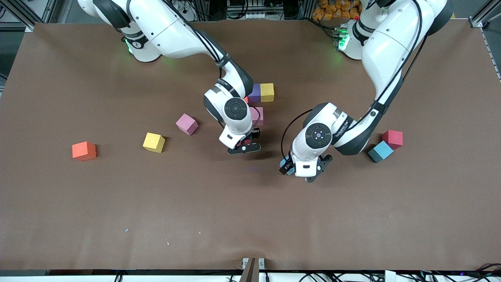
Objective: Arrange 11 blocks into digit 3
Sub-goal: 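Grasp and lift the cyan cube with the left gripper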
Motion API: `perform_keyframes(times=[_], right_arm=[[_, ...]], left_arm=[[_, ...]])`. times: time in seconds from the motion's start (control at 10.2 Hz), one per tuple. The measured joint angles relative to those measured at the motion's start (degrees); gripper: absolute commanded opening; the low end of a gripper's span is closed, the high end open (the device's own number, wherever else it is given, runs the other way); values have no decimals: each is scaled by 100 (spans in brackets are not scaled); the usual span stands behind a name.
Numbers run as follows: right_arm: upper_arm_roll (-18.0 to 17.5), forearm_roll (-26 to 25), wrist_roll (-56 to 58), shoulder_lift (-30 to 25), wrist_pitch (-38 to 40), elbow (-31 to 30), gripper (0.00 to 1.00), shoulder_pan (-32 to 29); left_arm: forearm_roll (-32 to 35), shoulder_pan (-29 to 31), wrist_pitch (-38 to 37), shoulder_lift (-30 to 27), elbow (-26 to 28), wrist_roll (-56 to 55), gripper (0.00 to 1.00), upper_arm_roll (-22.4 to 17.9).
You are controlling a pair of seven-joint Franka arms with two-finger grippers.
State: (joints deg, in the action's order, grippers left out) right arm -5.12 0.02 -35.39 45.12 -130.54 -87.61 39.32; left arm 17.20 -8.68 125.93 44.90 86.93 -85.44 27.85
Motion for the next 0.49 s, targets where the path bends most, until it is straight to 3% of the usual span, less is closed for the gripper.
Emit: perform_keyframes(times=[0.49], right_arm=[[0,-10,-26,-56,150,-70,19,74]], left_arm=[[135,-35,0,151,1,3,100,-30]])
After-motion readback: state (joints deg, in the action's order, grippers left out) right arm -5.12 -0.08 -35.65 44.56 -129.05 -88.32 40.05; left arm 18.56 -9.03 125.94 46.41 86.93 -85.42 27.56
